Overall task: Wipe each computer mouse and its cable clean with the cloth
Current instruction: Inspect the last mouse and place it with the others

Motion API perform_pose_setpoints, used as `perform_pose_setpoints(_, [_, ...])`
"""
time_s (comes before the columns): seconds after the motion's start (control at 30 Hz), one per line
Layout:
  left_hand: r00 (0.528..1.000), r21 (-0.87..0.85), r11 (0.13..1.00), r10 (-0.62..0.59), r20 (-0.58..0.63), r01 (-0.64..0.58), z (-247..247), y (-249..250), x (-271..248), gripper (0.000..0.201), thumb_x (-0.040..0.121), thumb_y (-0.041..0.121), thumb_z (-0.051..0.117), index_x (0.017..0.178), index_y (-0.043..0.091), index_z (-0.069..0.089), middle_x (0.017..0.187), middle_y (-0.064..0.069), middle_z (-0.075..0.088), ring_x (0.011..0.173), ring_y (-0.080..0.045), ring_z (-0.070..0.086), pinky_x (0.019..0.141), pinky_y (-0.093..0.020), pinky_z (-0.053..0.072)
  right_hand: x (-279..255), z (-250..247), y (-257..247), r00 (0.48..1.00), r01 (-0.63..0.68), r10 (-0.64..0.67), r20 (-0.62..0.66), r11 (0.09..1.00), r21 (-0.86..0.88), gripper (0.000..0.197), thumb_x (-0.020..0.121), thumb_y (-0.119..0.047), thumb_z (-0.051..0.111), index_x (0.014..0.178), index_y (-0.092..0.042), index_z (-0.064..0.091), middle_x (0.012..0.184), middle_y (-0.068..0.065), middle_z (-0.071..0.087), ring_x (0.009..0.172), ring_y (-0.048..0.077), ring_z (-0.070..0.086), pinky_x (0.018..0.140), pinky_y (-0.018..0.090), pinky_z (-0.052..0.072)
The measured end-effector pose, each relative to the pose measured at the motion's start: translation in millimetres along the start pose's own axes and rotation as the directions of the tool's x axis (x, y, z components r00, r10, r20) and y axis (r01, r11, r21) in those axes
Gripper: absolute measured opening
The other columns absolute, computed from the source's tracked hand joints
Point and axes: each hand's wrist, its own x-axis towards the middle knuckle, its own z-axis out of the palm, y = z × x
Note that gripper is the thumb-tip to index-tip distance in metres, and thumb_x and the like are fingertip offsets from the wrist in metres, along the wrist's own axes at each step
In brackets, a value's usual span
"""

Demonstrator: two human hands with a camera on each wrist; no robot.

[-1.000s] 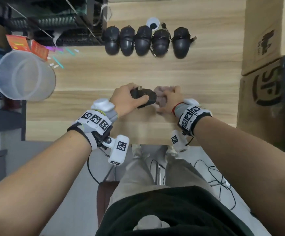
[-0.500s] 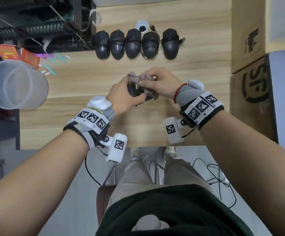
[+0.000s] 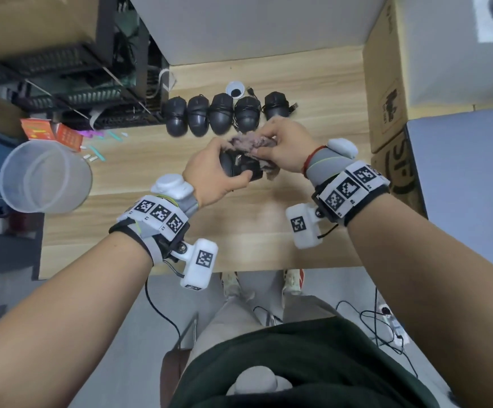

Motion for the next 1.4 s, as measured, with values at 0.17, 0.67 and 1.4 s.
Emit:
perform_pose_setpoints(0.17, [0.998, 0.004, 1.000, -0.007, -0.058, 0.007, -2.6, 18.3, -7.2, 0.070, 0.056, 0.063, 0.068, 0.109, 0.021, 0.053, 0.098, 0.003, 0.066, 0.093, -0.025, 0.064, 0.081, -0.037, 0.051, -8.9, -10.4, -6.6, 0.997, 0.076, -0.075, -0.015, 0.997, 0.030, 0.018, 0.083, -0.015, 0.075, 0.100, -0.021, 0.076, 0.104, 0.003, 0.055, 0.099, 0.020, 0.058, 0.090, 0.032, 0.048])
perform_pose_setpoints(0.67, [0.986, -0.086, 0.996, 0.007, -0.165, -0.021, -24.4, 34.2, -9.5, 0.069, 0.054, 0.066, 0.068, 0.107, 0.023, 0.054, 0.099, 0.006, 0.071, 0.090, -0.018, 0.067, 0.083, -0.039, 0.055, -16.2, -23.4, -30.2, 0.998, 0.030, -0.047, 0.047, 0.948, 0.318, 0.053, 0.103, -0.040, 0.044, 0.065, -0.008, 0.063, 0.053, -0.006, 0.055, 0.053, 0.009, 0.049, 0.063, 0.026, 0.042])
perform_pose_setpoints(1.4, [0.925, -0.930, 0.196, -0.284, 0.251, 0.312, -60.2, 10.0, 115.1, 0.054, 0.100, 0.060, 0.047, 0.108, 0.009, 0.063, 0.088, -0.009, 0.073, 0.079, -0.024, 0.070, 0.083, -0.042, 0.056, 43.6, 23.9, -65.3, 0.976, -0.130, 0.149, -0.162, 0.984, 0.120, 0.018, 0.090, -0.024, 0.065, 0.104, -0.018, 0.075, 0.085, 0.001, 0.071, 0.086, 0.017, 0.066, 0.080, 0.026, 0.050])
